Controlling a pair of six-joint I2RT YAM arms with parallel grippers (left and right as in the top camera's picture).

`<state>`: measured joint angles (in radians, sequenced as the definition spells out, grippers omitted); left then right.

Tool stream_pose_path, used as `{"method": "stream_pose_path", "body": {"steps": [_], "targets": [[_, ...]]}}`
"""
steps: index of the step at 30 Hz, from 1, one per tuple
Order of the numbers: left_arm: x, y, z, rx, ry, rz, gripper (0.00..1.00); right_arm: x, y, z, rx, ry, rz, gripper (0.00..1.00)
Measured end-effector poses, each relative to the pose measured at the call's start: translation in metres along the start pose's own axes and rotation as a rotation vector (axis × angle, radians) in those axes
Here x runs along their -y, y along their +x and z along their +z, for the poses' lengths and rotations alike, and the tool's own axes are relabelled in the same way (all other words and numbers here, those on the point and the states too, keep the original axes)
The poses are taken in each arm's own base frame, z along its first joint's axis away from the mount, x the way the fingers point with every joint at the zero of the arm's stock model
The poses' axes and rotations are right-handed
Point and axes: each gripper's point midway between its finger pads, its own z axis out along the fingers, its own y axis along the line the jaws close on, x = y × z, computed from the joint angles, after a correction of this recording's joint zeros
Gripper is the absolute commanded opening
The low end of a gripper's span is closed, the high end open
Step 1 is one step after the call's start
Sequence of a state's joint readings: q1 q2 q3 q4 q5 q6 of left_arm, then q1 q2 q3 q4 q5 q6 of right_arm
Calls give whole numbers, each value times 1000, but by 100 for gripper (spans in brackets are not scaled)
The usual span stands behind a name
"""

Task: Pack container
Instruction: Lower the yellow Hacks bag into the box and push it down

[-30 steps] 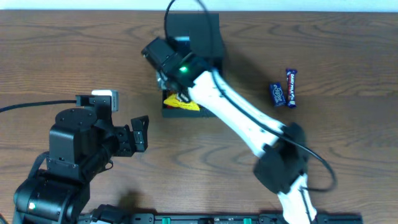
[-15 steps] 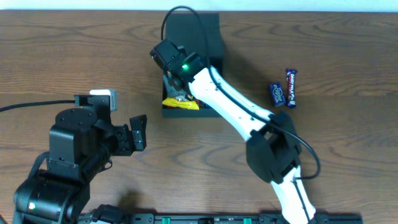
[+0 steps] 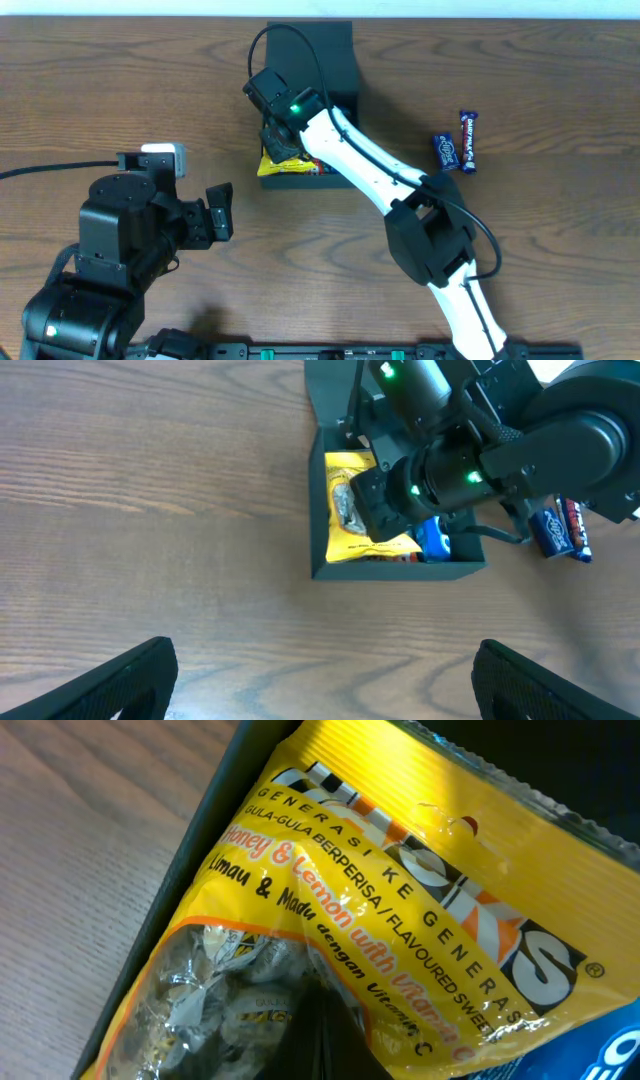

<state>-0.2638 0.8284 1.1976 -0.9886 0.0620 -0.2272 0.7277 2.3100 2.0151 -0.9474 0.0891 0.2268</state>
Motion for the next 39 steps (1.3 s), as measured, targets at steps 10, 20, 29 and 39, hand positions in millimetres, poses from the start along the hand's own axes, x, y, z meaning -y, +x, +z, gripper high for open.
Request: {"method": "stream_pose_path", "body": {"steps": [10, 20, 29, 39], "targets": [[-2, 0, 0, 3, -10, 0, 95, 0, -18, -35, 79, -48, -11, 1], [-2, 0, 0, 3, -10, 0, 95, 4, -20, -24, 78, -52, -16, 1], [-2, -1, 0, 3, -10, 3, 95, 0, -22, 8, 78, -48, -206, 1], [-4, -1, 1, 2, -25, 23, 95, 8, -22, -30, 87, -45, -255, 2]]}}
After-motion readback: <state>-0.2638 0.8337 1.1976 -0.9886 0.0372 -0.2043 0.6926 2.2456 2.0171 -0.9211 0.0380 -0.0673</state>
